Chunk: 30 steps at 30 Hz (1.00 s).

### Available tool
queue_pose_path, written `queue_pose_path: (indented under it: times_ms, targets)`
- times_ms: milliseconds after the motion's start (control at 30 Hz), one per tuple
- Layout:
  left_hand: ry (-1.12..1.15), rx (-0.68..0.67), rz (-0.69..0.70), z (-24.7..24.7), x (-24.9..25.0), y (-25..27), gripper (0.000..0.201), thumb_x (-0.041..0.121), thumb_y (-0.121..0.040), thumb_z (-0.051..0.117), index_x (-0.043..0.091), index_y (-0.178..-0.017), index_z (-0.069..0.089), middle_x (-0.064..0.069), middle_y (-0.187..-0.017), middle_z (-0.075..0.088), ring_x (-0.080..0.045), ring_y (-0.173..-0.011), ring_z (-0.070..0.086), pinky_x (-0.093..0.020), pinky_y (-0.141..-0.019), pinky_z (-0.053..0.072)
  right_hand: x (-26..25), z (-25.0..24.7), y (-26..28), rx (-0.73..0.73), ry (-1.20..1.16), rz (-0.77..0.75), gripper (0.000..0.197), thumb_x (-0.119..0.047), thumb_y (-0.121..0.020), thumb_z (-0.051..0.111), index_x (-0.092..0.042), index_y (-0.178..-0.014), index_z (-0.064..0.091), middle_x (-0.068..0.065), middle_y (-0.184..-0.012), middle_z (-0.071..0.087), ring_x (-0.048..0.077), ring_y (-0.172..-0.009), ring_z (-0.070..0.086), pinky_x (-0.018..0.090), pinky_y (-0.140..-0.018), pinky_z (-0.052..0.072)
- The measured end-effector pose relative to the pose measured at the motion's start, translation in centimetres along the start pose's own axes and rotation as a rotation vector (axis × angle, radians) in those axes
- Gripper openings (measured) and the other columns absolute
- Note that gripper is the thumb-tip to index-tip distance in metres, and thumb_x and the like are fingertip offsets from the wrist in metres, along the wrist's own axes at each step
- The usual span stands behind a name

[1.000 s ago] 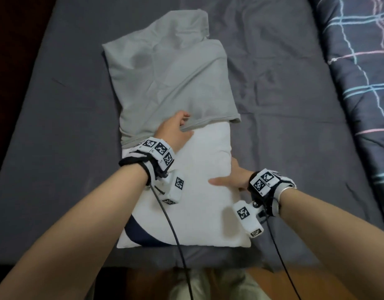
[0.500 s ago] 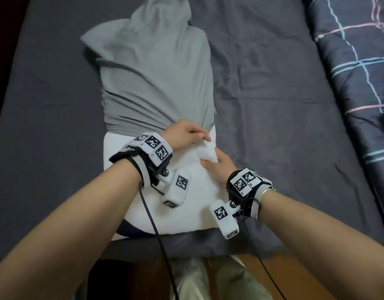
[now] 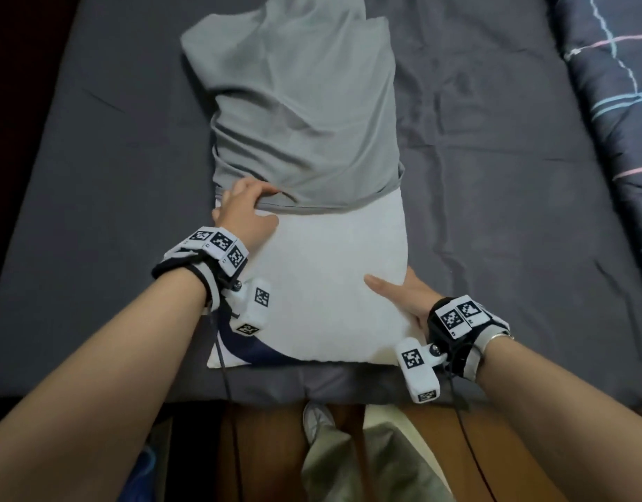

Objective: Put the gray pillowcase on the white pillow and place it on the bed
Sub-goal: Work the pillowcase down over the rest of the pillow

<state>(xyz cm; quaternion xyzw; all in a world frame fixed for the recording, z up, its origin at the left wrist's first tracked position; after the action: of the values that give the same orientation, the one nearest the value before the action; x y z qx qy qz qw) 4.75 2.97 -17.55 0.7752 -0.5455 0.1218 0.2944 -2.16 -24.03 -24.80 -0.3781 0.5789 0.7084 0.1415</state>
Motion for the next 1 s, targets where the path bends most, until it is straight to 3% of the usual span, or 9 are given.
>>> queue_pose_path:
  times_ms: [133, 267, 367, 467, 667, 767, 866, 933, 1000]
  targets:
    - [-0.107, 0.049, -0.021, 0.2, -0.9, 0.1, 0.017, 0.031, -0.088, 0.054, 0.02, -0.098, 0.06, -0.003, -0.117, 0.054, -0.027, -0.122, 0.041, -0.04, -0.1, 0.031, -0.8, 0.5, -0.4, 0.107, -0.068, -0.096, 0.039, -0.009, -0.08, 0.072, -0.028, -0.108, 0.052, -0.008, -0.108, 0.065, 0.012, -0.1, 0.063, 0.028, -0.087, 0.051]
    - [0.02, 0.009, -0.081, 0.6, -2.0, 1.0, 0.041, 0.032, -0.095, 0.042, 0.019, -0.057, 0.034, 0.002, -0.069, 0.044, -0.034, -0.102, 0.05, -0.044, -0.095, 0.039, -0.9, 0.3, -0.9, 0.361, -0.166, -0.119, 0.03, -0.009, -0.082, 0.068, -0.018, -0.109, 0.057, 0.004, -0.109, 0.066, 0.021, -0.098, 0.062, 0.037, -0.092, 0.049]
    - [0.123, -0.013, -0.07, 0.2, -2.2, 2.3, 0.042, 0.029, -0.096, 0.043, 0.018, -0.056, 0.033, 0.004, -0.059, 0.038, -0.024, -0.075, 0.042, -0.033, -0.068, 0.039, -1.1, 0.0, -1.1, 0.481, -0.261, -0.098, 0.016, -0.011, -0.083, 0.066, -0.019, -0.095, 0.06, 0.009, -0.096, 0.065, 0.022, -0.087, 0.059, 0.038, -0.085, 0.05]
    - [0.261, -0.064, -0.047, -0.3, -1.5, 4.0, 0.039, 0.027, -0.096, 0.045, 0.018, -0.058, 0.037, 0.002, -0.06, 0.037, -0.016, -0.066, 0.035, -0.025, -0.057, 0.028, -1.5, -0.5, -0.9, 0.583, -0.385, -0.068, 0.012, -0.014, -0.083, 0.065, -0.016, -0.095, 0.064, 0.006, -0.085, 0.067, 0.018, -0.074, 0.059, 0.034, -0.075, 0.052]
    - [0.475, -0.252, -0.008, 0.8, -0.2, 7.1, 0.02, 0.025, -0.091, 0.054, 0.017, -0.073, 0.055, -0.004, -0.075, 0.048, -0.017, -0.077, 0.041, -0.03, -0.076, 0.032, -4.0, -3.1, 0.1, 0.626, -0.198, -0.087, 0.033, -0.022, -0.087, 0.059, -0.005, -0.114, 0.061, 0.004, -0.094, 0.06, 0.018, -0.085, 0.055, 0.024, -0.059, 0.043]
    - [0.432, -0.202, -0.068, 1.9, -2.0, 7.4, 0.005, 0.014, -0.088, 0.06, 0.013, -0.093, 0.062, 0.0, -0.08, 0.053, -0.013, -0.08, 0.046, -0.025, -0.078, 0.035, -4.1, -4.1, 0.5, 0.638, 0.148, -0.051, 0.052, -0.034, -0.083, 0.063, -0.01, -0.127, 0.051, 0.006, -0.113, 0.063, 0.025, -0.104, 0.059, 0.027, -0.08, 0.043]
    - [0.422, -0.061, -0.143, 1.7, -4.0, 7.2, 0.032, 0.008, -0.084, 0.064, 0.006, -0.117, 0.063, -0.005, -0.11, 0.063, -0.016, -0.1, 0.057, -0.023, -0.094, 0.04, -5.6, -4.4, 1.3, 0.833, 0.481, -0.052, 0.073, -0.035, -0.078, 0.069, -0.016, -0.14, 0.036, 0.008, -0.14, 0.045, 0.029, -0.131, 0.04, 0.043, -0.103, 0.036]
    - [0.369, 0.051, -0.144, 1.0, -4.8, 6.8, 0.038, 0.002, -0.083, 0.06, 0.006, -0.12, 0.062, -0.014, -0.123, 0.06, -0.025, -0.113, 0.057, -0.024, -0.1, 0.04, -7.8, -2.0, 2.2, 0.893, 0.612, -0.227, 0.07, -0.029, -0.077, 0.07, -0.018, -0.139, 0.038, 0.007, -0.142, 0.04, 0.026, -0.133, 0.035, 0.043, -0.106, 0.031]
    - [0.324, 0.105, -0.147, 0.7, -5.8, 6.4, 0.044, -0.004, -0.081, 0.055, 0.006, -0.124, 0.06, -0.018, -0.128, 0.054, -0.027, -0.119, 0.054, -0.013, -0.096, 0.034, -8.9, 2.2, 2.3, 0.756, 0.709, -0.4, 0.064, -0.032, -0.077, 0.07, -0.017, -0.133, 0.043, 0.005, -0.136, 0.042, 0.025, -0.128, 0.039, 0.04, -0.103, 0.031]
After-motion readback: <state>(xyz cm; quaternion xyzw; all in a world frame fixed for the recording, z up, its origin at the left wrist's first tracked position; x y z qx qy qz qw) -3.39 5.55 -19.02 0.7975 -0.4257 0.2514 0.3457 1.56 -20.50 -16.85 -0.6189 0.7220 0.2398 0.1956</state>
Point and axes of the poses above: each hand's wrist, its own y-axis away from the middle knuckle, its own z-axis out of the palm, x = y × z, the point moved 7 cm from there along -y, towards the middle knuckle
